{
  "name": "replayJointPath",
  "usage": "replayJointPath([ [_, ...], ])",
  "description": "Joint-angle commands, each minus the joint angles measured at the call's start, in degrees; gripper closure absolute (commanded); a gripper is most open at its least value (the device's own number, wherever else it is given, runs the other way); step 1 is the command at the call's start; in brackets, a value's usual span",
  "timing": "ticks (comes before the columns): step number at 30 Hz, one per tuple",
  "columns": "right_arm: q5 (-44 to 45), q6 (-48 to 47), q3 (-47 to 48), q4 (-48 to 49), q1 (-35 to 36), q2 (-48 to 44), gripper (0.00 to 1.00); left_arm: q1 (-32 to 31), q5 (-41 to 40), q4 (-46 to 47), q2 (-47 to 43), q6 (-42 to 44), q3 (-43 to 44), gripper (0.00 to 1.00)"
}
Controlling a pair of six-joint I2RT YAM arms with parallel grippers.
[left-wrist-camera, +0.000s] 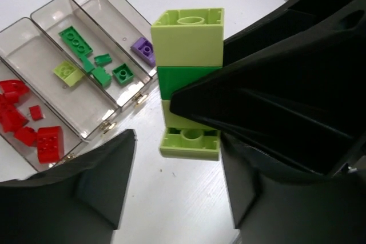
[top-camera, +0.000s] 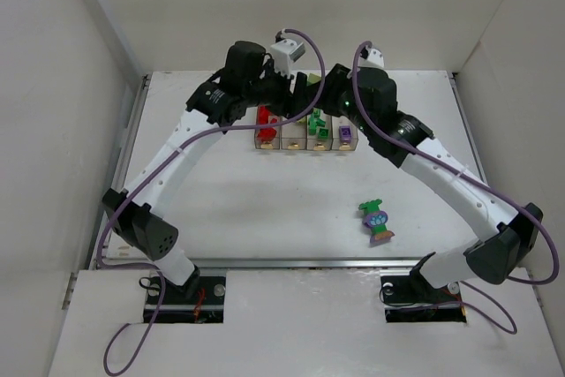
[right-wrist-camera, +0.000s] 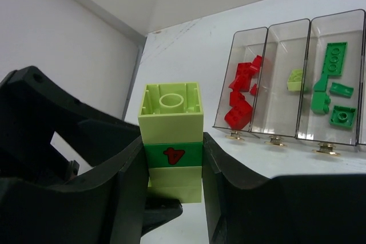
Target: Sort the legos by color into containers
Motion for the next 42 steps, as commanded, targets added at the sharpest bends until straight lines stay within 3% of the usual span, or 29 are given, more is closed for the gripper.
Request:
replayJointPath([
  [1,-1.02,1.06,-0.22,3.41,1.18,-2.35,1.0,-0.1,0.01,2.27,0.6,-0.97,2.56,0.47],
  [4,-1.64,1.06,-0.75,3.41,1.18,-2.35,1.0,-0.1,1.41,2.27,0.61,-1.5,3.08,0.65],
  [5,-2.16,1.06,-0.75,3.41,1.18,-2.35,1.0,-0.1,1.41,2.27,0.61,-2.02,2.56,0.81],
  [6,-2.17,1.06,-0.75,3.41,1.18,-2.35,1.0,-0.1,1.93,2.27,0.61,-2.02,2.03,0.91],
  [7,-2.17,1.06,-0.75,3.41,1.18,-2.35,0.9,-0.1,1.94,2.27,0.61,-2.02,2.03,1.0],
  [10,-2.78,1.06,-1.28,3.41,1.18,-2.35,0.76,-0.1,1.94,1.74,0.61,-2.02,0.89,1.0],
  [12,-2.78,1.06,-1.28,3.41,1.18,-2.35,0.58,-0.1,1.41,1.74,-0.09,-1.42,0.09,1.0],
  [17,-3.31,-0.17,-1.8,3.41,1.18,-1.82,0.53,-0.1,0.88,1.74,-1.41,-0.18,-2.45,1.0],
  [18,-2.79,-0.17,-1.81,3.41,1.18,-1.82,0.69,-0.1,0.36,1.74,-2.02,0.43,-2.45,1.0],
  [21,-0.33,-0.17,-2.51,3.41,1.18,-2.52,1.0,-0.1,0.36,0.6,-2.64,2.01,-3.86,1.0],
  [26,9.34,-0.78,-3.65,2.71,1.18,-3.67,1.0,-0.1,-0.87,-0.46,-3.79,5.0,-8.16,1.0],
  [35,8.3,-1.4,-3.65,2.18,-2.42,-2.35,1.0,-0.62,-0.79,-0.98,-3.88,6.15,-11.07,1.0],
  [42,7.77,-2.46,-7.25,1.12,-6.28,-2.88,1.0,-0.62,-11.32,3.67,3.04,6.67,-11.07,1.0],
])
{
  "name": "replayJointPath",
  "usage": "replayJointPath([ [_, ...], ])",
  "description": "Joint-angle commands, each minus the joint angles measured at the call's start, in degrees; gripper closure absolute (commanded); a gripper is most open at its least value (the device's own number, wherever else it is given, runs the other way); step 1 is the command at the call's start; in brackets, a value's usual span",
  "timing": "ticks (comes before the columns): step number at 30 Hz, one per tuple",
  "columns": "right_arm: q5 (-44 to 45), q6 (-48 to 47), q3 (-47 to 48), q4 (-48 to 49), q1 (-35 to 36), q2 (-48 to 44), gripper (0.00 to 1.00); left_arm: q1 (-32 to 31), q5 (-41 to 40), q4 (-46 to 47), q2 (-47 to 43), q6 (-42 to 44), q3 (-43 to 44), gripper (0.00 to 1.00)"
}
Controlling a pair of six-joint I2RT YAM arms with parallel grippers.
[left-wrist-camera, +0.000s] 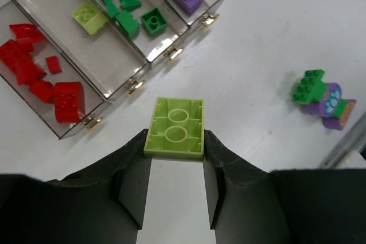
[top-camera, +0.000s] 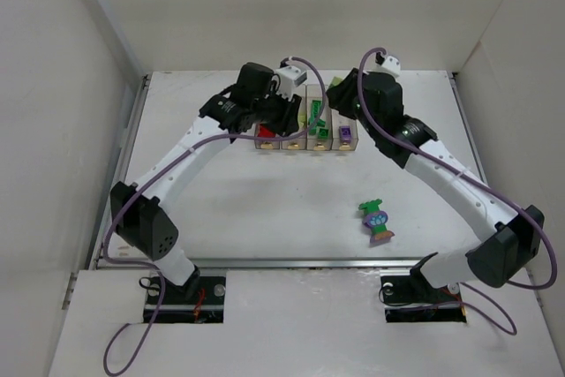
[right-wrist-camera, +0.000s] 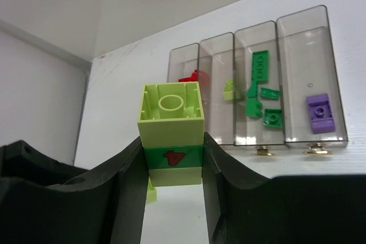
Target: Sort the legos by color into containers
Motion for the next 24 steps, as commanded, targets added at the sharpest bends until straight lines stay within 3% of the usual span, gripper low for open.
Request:
replayJointPath([
  [1,0.55,-0.99,-2.51,0.58,-2.26,-2.11,1.0,-0.17,-6.67,4.78,5.1,1.21,0.51,1.0],
  [8,-1.98,-3.45,-5.68,0.58,-4.73,-3.34,1.0,1.41,-12.75,16.21,16.26,3.75,2.19,0.98],
  [12,-4.98,-7.14,-5.07,0.58,-5.26,-2.21,1.0,1.42,-10.99,17.36,20.13,5.86,4.12,0.82],
  [13,-5.51,-7.93,-5.07,0.58,-5.78,-1.68,1.0,1.42,-10.47,17.36,20.83,6.48,4.91,0.72],
  [17,-6.13,-8.47,-4.54,0.05,-5.79,-1.67,1.0,1.42,-11.07,16.84,22.51,7.01,5.53,0.52],
  [24,-7.97,-8.47,-3.49,0.05,-6.32,0.26,1.0,1.94,-11.08,17.88,22.51,8.15,5.53,0.31],
])
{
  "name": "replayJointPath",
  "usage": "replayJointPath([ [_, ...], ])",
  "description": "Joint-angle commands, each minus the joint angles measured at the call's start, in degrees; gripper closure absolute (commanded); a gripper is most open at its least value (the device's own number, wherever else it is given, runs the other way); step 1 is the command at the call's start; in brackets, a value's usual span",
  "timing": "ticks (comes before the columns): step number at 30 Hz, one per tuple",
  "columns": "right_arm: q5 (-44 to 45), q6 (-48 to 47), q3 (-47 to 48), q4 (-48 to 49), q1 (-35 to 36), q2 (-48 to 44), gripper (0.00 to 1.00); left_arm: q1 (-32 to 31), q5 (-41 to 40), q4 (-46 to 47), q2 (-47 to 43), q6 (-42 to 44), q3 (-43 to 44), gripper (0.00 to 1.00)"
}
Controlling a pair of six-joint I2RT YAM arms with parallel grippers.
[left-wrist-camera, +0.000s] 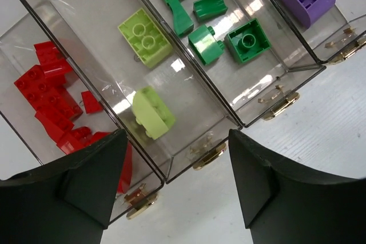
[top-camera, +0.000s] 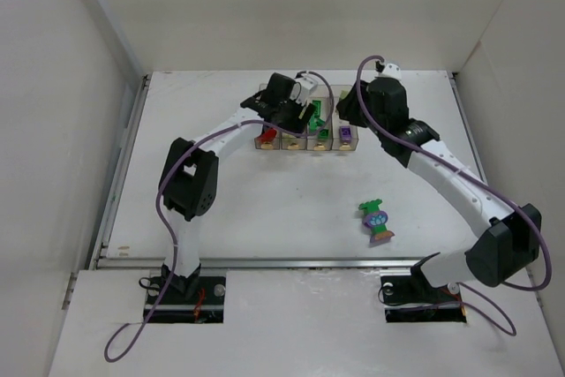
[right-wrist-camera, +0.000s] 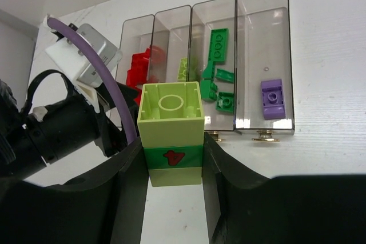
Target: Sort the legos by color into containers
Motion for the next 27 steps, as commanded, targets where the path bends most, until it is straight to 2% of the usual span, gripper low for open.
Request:
replayJointPath([
  [1,-2.4,-0.99,2.64,1.34,-0.48,1.11,1.0,0.3,0.28,1.98,-1.66,1.45,2.1,0.3],
  [6,-4.69,-1.52,4.3,1.34,-0.48,1.64,1.0,0.83,3.62,-2.58,-3.23,3.63,5.35,0.29],
  [12,-7.58,-1.52,6.06,1.87,-0.48,1.03,1.0,1.45,19.34,-6.71,-15.53,9.09,0.26,0.31],
  [13,-8.11,-0.82,6.67,1.87,-0.48,0.33,1.0,1.45,21.89,-8.64,-16.33,9.09,1.64,0.31],
  [14,-8.12,1.36,6.68,2.39,-0.48,-0.29,1.0,1.45,26.09,-13.01,-16.34,7.87,2.79,0.3],
  [17,-6.8,8.2,5.98,3.44,0.74,-1.69,1.0,1.45,31.91,-15.86,-16.87,0.6,4.82,0.26],
  [18,-6.01,9.98,5.37,3.45,1.27,-1.7,1.0,0.75,32.54,-15.86,-16.87,-1.09,4.82,0.23],
  [21,-3.72,17.34,4.31,3.45,1.98,-2.23,1.0,-1.45,30.37,-15.86,-16.87,-5.22,8.15,0.21],
  [27,-3.19,22.82,5.45,3.98,3.74,-1.61,1.0,-2.68,25.43,-11.92,-16.87,-15.15,9.3,0.21],
])
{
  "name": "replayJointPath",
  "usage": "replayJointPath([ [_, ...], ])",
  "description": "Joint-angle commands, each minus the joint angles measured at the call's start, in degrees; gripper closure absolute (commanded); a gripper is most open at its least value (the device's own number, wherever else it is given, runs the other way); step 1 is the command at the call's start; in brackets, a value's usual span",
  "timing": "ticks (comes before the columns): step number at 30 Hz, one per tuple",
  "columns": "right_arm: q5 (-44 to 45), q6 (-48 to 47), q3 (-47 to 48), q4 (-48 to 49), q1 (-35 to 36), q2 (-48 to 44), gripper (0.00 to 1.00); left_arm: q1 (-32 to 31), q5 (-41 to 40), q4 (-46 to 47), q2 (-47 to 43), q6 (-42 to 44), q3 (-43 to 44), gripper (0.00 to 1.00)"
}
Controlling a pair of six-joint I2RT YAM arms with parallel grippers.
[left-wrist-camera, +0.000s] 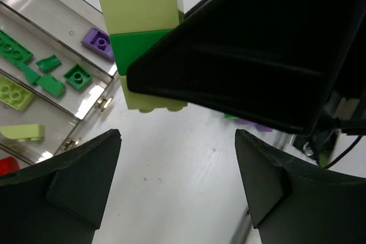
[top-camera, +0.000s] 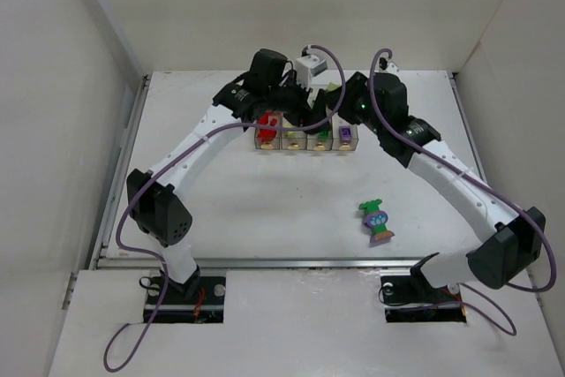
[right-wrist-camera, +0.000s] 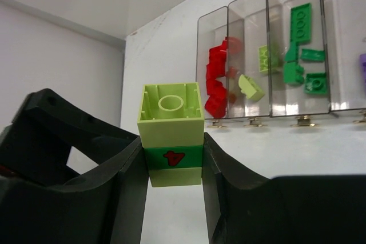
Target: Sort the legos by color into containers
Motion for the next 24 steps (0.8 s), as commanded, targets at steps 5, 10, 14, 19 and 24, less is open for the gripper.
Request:
replayJointPath([
  [5,1.33,7.8,1.1,3.67,1.4,-1.15,1.0,0.38,-1.89,2.65,-0.21,-11.64,3.27,0.23],
  [10,1.86,9.82,-0.74,3.67,1.4,-2.91,1.0,0.38,-6.72,2.65,-0.21,-13.4,3.28,0.28],
  [14,1.07,13.07,-1.97,3.67,1.4,-2.91,1.0,0.38,-9.37,3.18,-0.21,-14.02,3.97,0.29],
  [19,-1.22,17.21,-2.51,3.67,1.4,-2.91,1.0,0.38,-10.59,3.18,-0.21,-15.25,5.65,0.33],
  [24,-2.27,19.05,-2.51,3.67,1.4,-2.91,1.0,0.38,-10.6,3.8,-0.21,-16.05,8.29,0.42],
])
